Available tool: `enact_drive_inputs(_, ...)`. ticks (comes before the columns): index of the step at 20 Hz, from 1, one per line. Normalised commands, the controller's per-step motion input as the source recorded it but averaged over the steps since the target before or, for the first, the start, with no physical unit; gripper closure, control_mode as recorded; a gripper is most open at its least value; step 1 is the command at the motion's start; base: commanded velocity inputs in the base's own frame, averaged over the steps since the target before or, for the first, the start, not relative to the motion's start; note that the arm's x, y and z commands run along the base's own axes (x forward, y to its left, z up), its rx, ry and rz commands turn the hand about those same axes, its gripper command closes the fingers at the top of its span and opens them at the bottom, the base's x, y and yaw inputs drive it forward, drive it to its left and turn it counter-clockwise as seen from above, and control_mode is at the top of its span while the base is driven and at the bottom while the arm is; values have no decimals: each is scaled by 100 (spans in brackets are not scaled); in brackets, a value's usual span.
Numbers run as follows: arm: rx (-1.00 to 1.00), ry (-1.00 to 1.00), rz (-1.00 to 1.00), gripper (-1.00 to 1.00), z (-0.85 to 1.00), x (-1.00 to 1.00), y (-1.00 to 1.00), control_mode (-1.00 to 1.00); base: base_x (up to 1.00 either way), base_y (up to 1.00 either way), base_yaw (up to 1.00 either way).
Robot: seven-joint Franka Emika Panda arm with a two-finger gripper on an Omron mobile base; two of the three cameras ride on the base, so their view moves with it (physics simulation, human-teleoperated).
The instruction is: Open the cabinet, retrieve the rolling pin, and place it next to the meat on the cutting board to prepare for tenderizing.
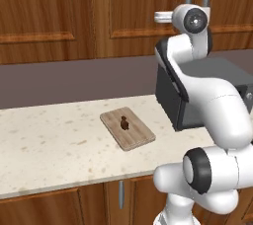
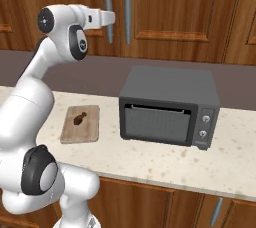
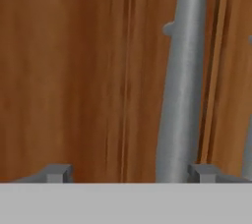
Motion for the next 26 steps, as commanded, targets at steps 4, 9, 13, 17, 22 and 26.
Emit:
enact_drive_inputs(4,0,0,9,-100,1,35,-2,-100,0,0,0)
enact_drive_inputs(9,0,0,6,-100,7,14,-20,-100,0,0,0)
enact_drive_inputs(13,0,0,1,-100,7,3,-38,-100,0,0,0)
enact_drive_inputs(17,4,1,0,-100,5,28,-26,-100,0,0,0)
enact_drive_inputs(22,5,2,2,-100,0,45,-5,-100,0,0,0)
enact_drive_inputs(26,5,4,6,100,0,52,-1,-100,0,0,0)
